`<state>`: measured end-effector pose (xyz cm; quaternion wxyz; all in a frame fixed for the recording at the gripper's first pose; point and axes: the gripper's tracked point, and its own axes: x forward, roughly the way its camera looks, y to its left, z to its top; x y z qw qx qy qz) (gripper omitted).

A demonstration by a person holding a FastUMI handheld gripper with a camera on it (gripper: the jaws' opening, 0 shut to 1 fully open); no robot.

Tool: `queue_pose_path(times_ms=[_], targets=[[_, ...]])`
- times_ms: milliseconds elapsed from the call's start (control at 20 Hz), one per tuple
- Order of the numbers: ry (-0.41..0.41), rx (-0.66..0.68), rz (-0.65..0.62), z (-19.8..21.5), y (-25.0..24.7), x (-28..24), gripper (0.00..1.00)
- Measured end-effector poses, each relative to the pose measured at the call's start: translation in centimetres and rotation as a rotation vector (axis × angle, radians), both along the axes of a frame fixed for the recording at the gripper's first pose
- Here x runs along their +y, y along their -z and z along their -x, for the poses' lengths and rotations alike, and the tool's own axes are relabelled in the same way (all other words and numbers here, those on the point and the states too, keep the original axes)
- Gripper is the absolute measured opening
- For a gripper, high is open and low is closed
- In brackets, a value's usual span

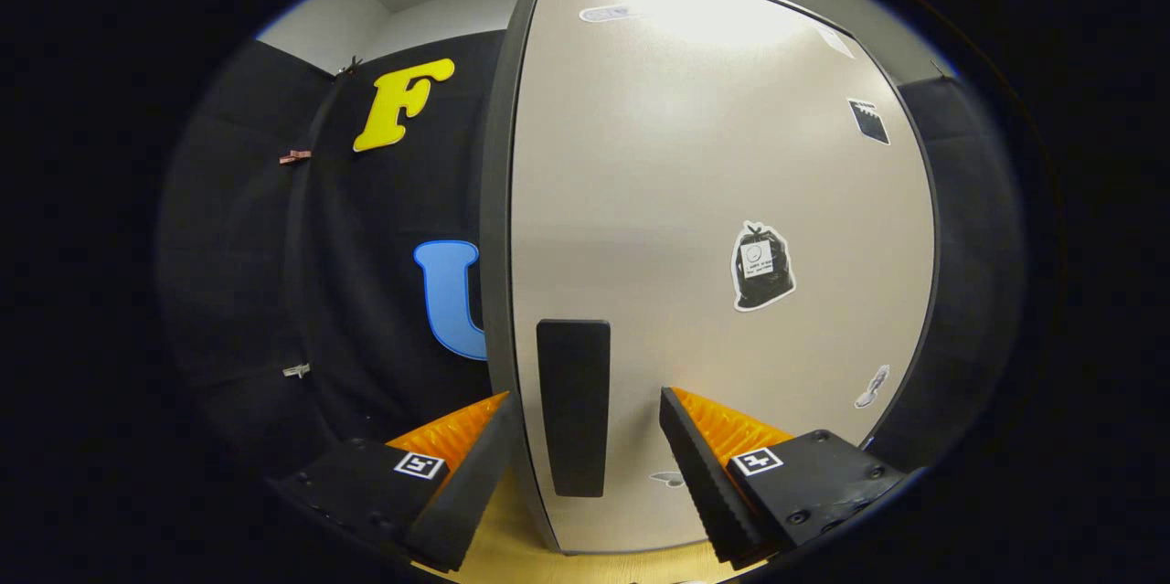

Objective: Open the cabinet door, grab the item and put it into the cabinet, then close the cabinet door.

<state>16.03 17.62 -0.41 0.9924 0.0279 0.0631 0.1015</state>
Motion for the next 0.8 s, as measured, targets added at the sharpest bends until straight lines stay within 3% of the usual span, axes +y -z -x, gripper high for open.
queue_pose_path(times_ms=[100, 200, 300, 400, 500, 800], targets=[[0.020, -0.002, -0.007, -0.3, -0.1, -0.4, 0.90], [0.024, -0.008, -0.010, -0.5, -0.1, -0.4, 0.71], [-0.011, 0.004, -0.025, -0.2, 0.0, 0.7, 0.66], [0.000, 0.002, -0.012, -0.2, 0.0, 0.6, 0.38], [0.001, 0.013, -0.028, -0.4, 0.0, 0.6, 0.38], [-0.030, 0.024, -0.045, 0.0, 0.0, 0.5, 0.21]])
